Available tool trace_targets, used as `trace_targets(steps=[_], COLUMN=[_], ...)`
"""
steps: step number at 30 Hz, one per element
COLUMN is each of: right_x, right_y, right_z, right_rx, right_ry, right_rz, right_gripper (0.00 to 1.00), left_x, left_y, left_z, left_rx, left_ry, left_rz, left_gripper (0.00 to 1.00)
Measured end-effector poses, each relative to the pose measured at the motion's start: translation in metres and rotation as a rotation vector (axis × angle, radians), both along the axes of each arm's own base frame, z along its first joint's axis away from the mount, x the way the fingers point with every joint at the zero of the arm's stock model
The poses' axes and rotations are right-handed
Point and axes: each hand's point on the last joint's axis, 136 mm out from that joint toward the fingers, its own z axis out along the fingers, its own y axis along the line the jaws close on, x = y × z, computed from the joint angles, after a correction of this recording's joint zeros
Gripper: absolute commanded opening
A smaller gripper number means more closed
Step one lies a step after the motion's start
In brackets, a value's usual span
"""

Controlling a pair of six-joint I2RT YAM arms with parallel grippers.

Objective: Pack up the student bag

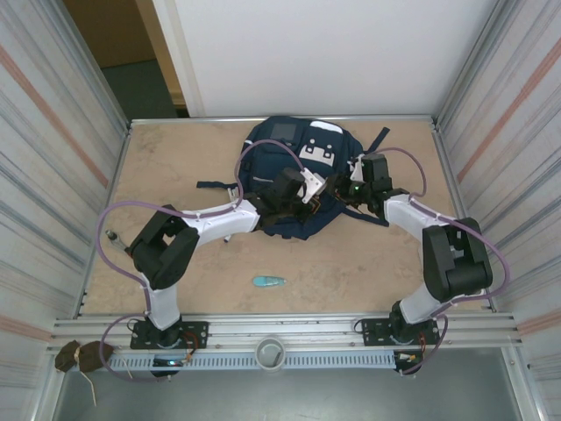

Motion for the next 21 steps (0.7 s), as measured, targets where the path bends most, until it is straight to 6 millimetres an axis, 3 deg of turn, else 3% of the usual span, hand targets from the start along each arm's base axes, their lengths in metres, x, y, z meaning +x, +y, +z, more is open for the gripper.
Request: trace_targets(steps=[2, 7, 11, 13, 19, 21], right_x=[0.001, -0.001, 0.003, 0.005, 0.016, 0.021], right_y=[-0.001, -0.02, -0.055, -0.062, -0.065, -0.065], right_z=[0.002, -0.003, -0.007, -0.003, 0.007, 0.008], right_rx=[0.001, -0.012, -0.03, -0.027, -0.017, -0.014], right_ry=[-0.003, 0.014, 0.03, 0.023, 0.029, 0.04], right_rz=[0.006, 0.023, -0.014, -0.014, 0.032, 0.048], right_gripper=[0.0, 0.0, 0.0, 0.0, 0.0, 0.0], left_x=[0.001, 0.004, 0.018, 0.023, 0.054, 0.061], left_y=[0.001, 0.014, 0.051, 0.068, 0.13, 0.138], left_z=[-0.001, -0.007, -0.011, -0.011, -0.017, -0.016], left_rx=[0.017, 0.059, 0.08, 0.085, 0.106, 0.098], left_ry=[-0.013, -0.046, -0.039, -0.038, -0.017, -0.017], left_rz=[0.004, 0.02, 0.079, 0.104, 0.243, 0.261], left_gripper=[0.0, 0.0, 0.0, 0.0, 0.0, 0.0])
